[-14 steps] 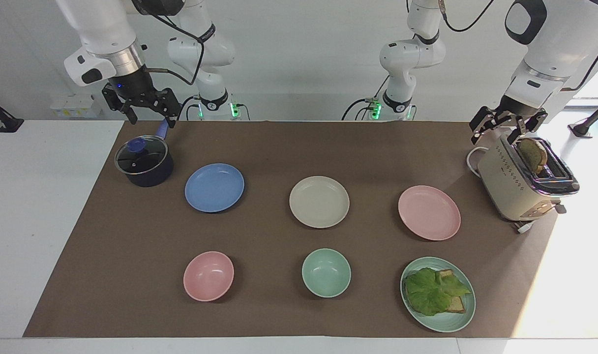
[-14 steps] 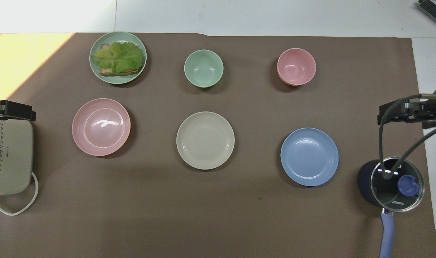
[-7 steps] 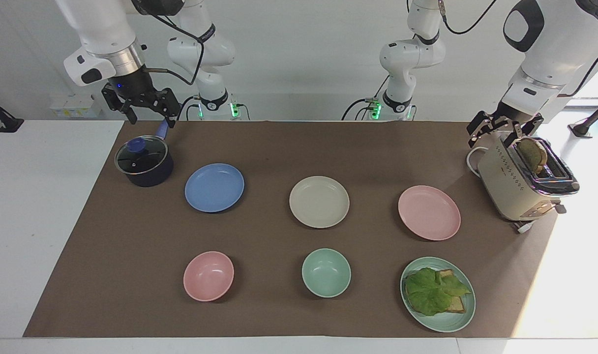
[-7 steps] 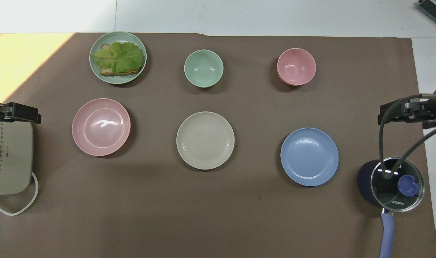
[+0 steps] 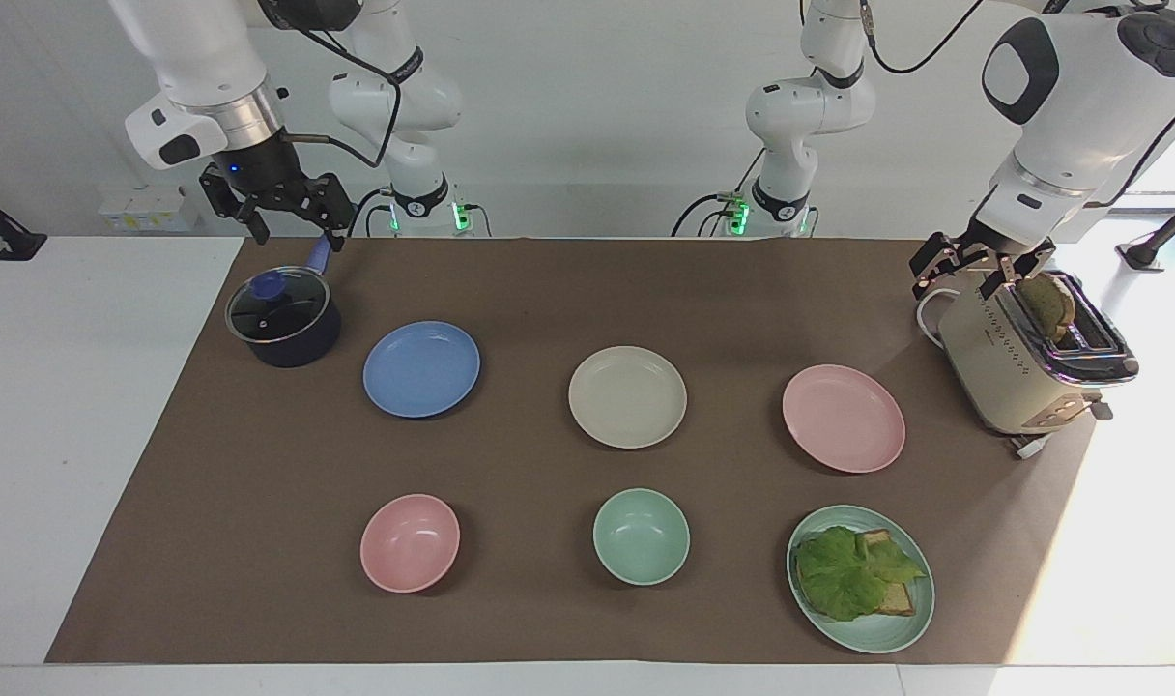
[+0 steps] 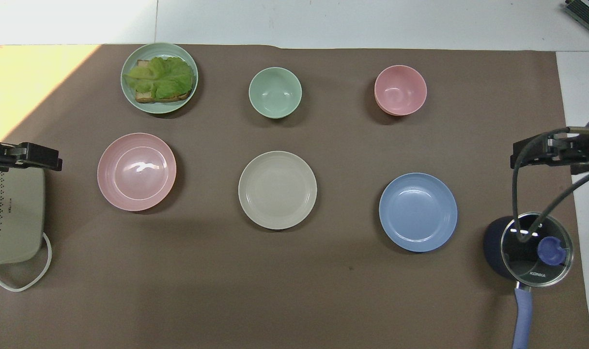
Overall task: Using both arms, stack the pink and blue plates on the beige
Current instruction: 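Reach the left gripper toward the rim of the pink plate, then close the left gripper on the pink plate rim, then carry the pink plate with the left gripper onto the beige plate, then open and withdraw the left gripper while the right gripper reaches the blue plate, then grasp the blue plate rim with the right gripper and lift it, then carry the blue plate with the right gripper onto the pink plate, then open the right gripper and draw it back from the stack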
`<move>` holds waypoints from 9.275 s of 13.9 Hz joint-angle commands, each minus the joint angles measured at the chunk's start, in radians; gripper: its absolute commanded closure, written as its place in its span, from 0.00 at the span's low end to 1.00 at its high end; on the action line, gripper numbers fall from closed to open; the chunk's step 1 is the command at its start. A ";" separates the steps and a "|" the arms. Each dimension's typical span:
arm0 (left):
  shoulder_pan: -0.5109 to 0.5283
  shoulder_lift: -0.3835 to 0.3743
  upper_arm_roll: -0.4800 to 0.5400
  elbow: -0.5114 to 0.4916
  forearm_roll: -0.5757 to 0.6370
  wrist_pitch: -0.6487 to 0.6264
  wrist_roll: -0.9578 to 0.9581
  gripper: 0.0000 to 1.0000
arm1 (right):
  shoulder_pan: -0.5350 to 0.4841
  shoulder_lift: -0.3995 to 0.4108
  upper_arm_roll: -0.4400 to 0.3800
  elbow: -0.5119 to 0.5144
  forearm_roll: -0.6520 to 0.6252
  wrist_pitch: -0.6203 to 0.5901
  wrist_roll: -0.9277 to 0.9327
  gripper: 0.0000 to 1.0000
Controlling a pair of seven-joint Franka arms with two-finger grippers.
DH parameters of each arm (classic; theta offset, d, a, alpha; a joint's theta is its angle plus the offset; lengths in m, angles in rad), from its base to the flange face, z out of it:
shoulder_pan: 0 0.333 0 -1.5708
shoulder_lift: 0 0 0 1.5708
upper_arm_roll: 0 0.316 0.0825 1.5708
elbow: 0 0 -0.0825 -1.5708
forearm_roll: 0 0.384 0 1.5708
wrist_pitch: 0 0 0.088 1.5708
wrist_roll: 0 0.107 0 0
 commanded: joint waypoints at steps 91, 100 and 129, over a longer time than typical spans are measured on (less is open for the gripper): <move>-0.079 0.019 0.007 0.065 -0.002 -0.005 -0.006 0.00 | -0.090 -0.033 0.028 -0.785 0.519 0.787 -0.451 1.00; -0.078 0.019 0.008 0.065 -0.002 -0.005 -0.006 0.00 | 0.308 0.084 0.028 -0.644 0.348 0.905 0.176 1.00; -0.079 0.019 0.008 0.065 -0.002 -0.005 -0.006 0.00 | 0.033 -0.146 0.013 -0.599 0.112 0.636 0.099 0.00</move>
